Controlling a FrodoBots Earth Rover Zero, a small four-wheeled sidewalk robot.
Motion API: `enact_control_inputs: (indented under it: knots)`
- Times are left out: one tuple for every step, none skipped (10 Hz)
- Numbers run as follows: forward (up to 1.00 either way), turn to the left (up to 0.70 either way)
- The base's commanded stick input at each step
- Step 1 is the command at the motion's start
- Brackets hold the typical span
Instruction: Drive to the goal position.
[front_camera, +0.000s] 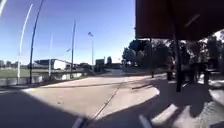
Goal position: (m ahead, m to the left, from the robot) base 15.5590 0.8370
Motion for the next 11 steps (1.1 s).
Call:
enact_control_inputs:
  knots:
    - [1.00, 0.00]
    - [1.00, 0.00]
    - [1.00, 0.00]
    - [0.00, 0.18]
    - [0.00, 0.38]
    - [0.00, 0.45]
    - [0.00, 0.45]
    - [0.00, 0.45]
    - [0.00, 0.45]
    - [0.00, 0.45]
    - [0.00, 0.45]
